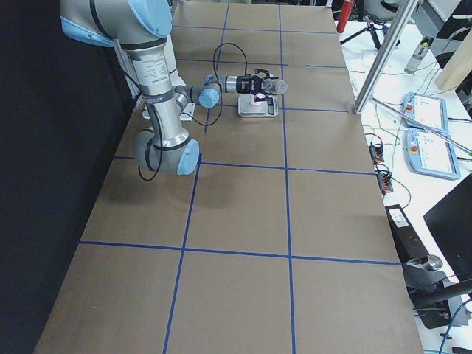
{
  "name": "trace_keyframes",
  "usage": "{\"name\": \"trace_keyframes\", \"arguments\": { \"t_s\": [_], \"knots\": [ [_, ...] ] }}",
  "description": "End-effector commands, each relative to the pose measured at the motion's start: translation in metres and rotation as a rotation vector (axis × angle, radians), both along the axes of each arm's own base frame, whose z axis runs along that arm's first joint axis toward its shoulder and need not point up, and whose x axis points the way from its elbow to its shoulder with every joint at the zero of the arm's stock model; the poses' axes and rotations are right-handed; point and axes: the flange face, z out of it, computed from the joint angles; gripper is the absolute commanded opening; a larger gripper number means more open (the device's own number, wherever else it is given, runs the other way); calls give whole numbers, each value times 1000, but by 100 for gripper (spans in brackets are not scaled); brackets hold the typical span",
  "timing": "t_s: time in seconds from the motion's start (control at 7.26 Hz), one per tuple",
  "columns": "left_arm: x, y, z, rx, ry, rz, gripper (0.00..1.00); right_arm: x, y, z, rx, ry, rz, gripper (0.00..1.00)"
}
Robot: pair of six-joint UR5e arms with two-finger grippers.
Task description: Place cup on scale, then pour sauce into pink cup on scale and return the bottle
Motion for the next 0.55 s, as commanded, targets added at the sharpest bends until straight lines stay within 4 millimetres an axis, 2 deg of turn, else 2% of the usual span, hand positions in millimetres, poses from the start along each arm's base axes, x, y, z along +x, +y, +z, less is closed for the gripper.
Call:
{"name": "trace_keyframes", "arguments": {
  "t_s": [0.0,0.41],
  "knots": [
    [0,0,-2,4,-1,0,100,3,1,-5,8,-44,-3,0],
    [0,0,-3,0,-1,0,100,3,1,-5,-8,-127,-30,0]
  ]
}}
